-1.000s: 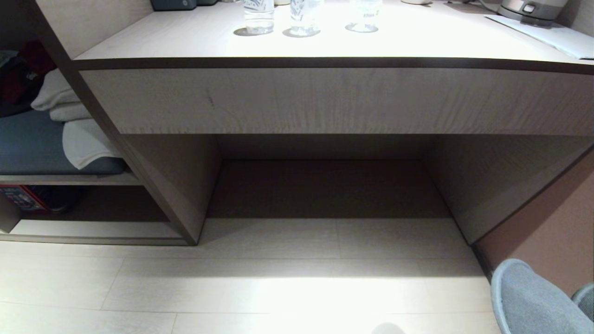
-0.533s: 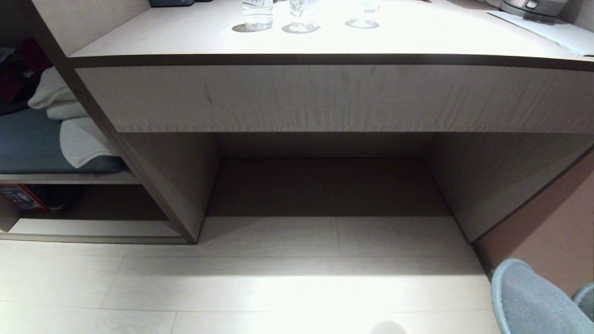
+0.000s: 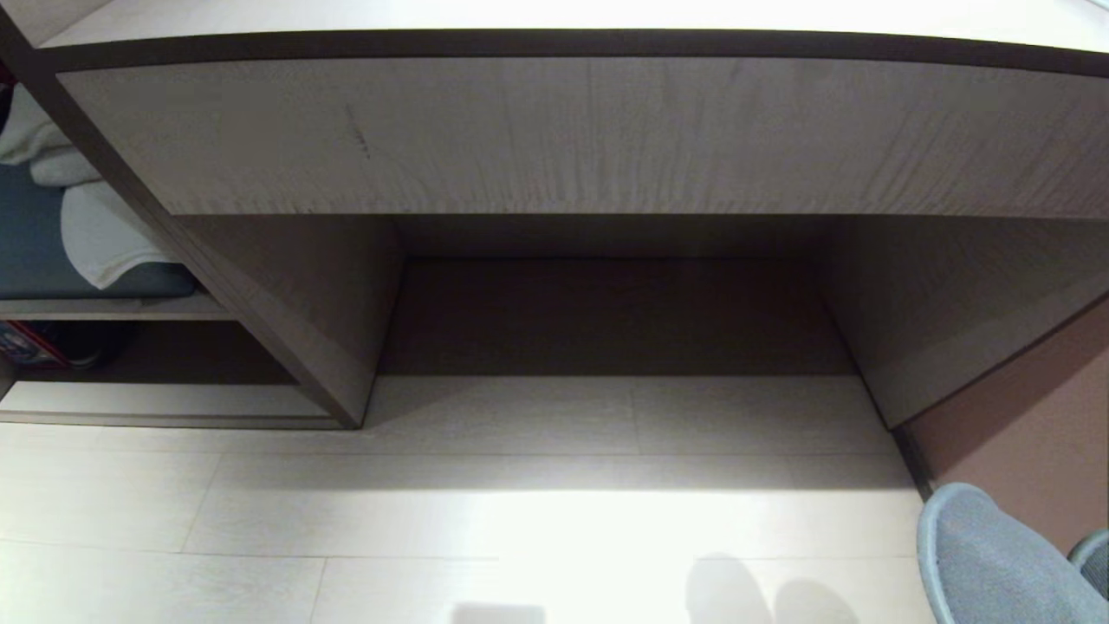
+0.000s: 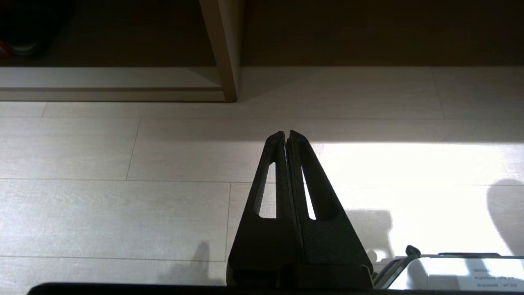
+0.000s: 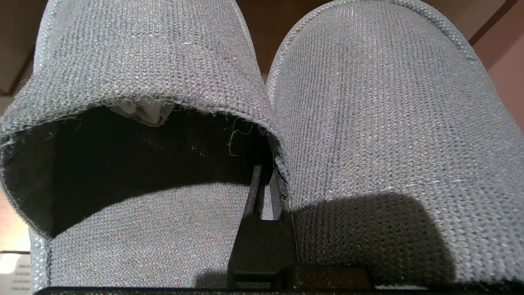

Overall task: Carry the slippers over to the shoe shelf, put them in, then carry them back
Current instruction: Place the slippers on the floor

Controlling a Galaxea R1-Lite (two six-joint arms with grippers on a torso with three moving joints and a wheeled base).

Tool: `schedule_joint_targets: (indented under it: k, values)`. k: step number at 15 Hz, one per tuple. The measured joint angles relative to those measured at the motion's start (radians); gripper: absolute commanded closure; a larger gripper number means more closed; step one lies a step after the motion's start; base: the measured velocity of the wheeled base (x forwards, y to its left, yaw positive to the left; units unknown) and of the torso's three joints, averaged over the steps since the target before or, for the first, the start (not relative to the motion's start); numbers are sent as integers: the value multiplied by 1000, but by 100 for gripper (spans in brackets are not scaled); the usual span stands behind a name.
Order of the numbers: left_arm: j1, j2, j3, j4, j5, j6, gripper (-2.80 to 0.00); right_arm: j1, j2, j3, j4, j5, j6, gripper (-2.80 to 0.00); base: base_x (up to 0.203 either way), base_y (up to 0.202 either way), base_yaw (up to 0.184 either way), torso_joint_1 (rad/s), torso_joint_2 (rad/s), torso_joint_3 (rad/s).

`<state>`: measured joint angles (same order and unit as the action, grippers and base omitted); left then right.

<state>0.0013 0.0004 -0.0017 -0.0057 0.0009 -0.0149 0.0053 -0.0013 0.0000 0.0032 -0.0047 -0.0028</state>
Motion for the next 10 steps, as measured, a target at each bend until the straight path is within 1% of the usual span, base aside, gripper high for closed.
schedule_joint_targets:
  k: [10]
  values:
    - [0,0,0,0,0,0,0,0,0,0,0,0,0,0,0,0,0,4,2,-200]
